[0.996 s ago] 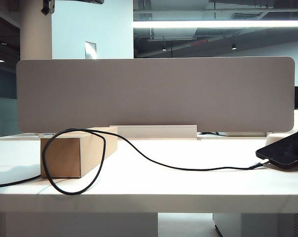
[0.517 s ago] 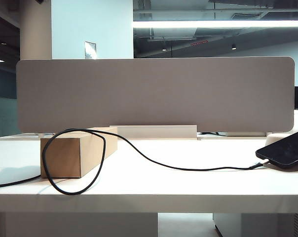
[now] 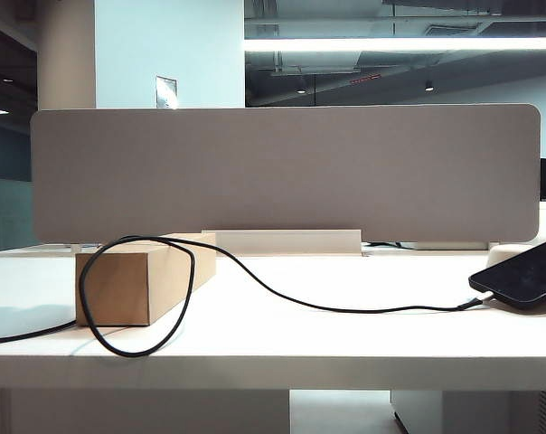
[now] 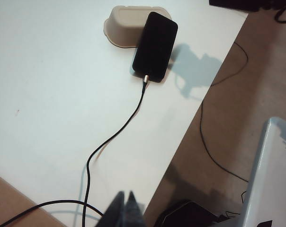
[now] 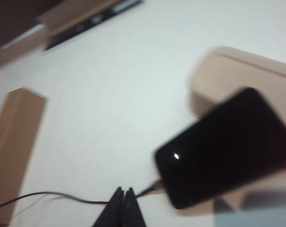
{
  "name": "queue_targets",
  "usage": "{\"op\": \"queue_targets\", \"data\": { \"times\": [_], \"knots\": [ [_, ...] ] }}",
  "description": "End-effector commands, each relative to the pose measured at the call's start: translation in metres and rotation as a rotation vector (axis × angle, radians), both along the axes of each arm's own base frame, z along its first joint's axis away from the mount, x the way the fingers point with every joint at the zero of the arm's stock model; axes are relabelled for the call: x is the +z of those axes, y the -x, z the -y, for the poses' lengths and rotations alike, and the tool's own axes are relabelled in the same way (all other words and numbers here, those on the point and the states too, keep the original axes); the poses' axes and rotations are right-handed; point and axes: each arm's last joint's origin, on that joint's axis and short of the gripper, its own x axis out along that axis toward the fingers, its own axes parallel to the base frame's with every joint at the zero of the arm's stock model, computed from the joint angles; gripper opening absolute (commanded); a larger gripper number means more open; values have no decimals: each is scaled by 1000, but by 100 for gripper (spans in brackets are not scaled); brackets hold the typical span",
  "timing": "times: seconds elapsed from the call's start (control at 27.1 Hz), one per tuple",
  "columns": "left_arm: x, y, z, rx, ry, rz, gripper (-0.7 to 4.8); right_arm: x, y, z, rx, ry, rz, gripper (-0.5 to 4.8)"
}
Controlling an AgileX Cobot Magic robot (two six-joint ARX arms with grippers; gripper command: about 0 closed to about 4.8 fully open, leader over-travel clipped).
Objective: Pick up the charging cable and the phone, plug the charging cable into the charging port on the phone, and finally place them back on the table.
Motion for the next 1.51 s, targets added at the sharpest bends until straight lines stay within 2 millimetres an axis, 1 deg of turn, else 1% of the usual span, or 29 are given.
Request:
{"op": "queue_targets", "data": {
  "times": [0.04,0.11,0.15,0.18,0.22,0.33,0.44,0.59,0.7,0.92,1.07,1.29,1.51],
  "knots": [
    [5,6,-1,-9,2,26,-6,17,14,-17,68,33,95,-7],
    [7,7,-2,-9,4,32,-6,27,26,-27,102,46,145,-7],
    [8,9,-2,-9,4,38,-6,35,40,-35,119,69,181,-7],
    [8,10,-3,-10,3,41,-6,39,48,-39,131,98,205,-7],
    [9,11,-3,-9,4,43,-6,41,54,-41,133,115,219,-7],
    [12,15,-4,-6,4,56,-6,48,80,-49,143,184,300,-7],
    [14,17,-5,-6,7,65,-6,48,104,-51,129,199,362,-7],
    [15,19,-6,-6,8,69,-6,41,134,-50,39,266,438,-7],
    [15,19,-5,-6,8,68,-6,33,149,-50,2,278,481,-7],
    [15,19,-5,-7,7,68,-6,18,172,-49,-53,304,498,-7],
    [15,20,-6,-20,-3,82,-6,16,179,-50,-43,300,524,-7],
    [16,25,-7,-19,-4,79,-6,11,183,-51,-17,317,507,-7],
    [17,33,-10,-20,-13,49,-6,6,179,-51,1,310,498,-7]
  ]
}}
